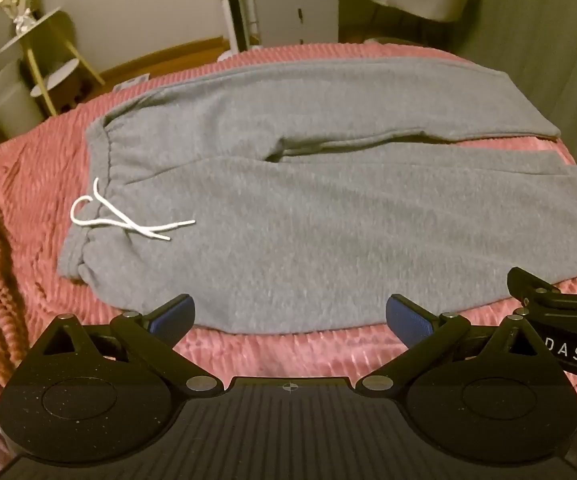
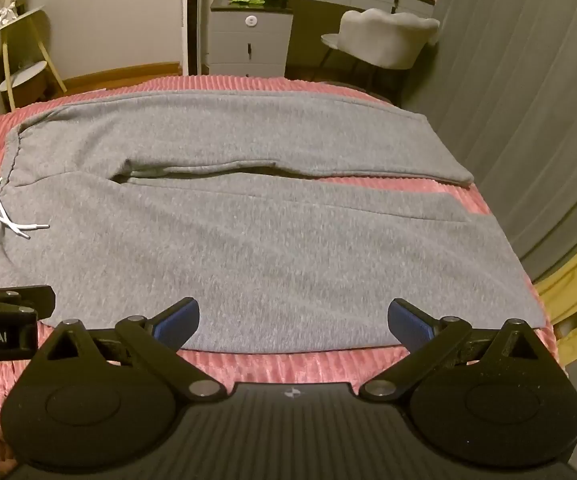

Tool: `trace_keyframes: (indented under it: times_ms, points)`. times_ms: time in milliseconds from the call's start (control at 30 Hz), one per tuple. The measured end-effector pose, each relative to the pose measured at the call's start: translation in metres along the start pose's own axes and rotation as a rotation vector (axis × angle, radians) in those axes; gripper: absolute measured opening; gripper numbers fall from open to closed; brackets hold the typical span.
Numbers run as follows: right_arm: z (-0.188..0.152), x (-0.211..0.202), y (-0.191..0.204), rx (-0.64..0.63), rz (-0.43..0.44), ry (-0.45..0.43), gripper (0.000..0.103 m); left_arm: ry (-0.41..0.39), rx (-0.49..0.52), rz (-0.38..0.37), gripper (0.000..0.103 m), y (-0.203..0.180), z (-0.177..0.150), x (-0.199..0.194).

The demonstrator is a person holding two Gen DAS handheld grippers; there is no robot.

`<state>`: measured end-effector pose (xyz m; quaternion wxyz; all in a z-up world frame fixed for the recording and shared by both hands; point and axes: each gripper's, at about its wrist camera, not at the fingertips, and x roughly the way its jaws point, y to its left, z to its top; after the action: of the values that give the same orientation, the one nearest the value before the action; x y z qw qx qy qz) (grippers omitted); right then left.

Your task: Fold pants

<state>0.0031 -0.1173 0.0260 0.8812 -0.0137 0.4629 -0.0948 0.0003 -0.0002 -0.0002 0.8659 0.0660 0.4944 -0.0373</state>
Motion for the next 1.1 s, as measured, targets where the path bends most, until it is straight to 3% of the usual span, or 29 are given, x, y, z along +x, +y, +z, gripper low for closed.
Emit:
trace_keyframes:
  times_ms: [1100]
  points:
    - [-0.001,0.002,0.002,-0.009,-0.007,-0.005,0.101,-0.003,-0.028,-0.029,0.103,0.004,-0.001,0.009]
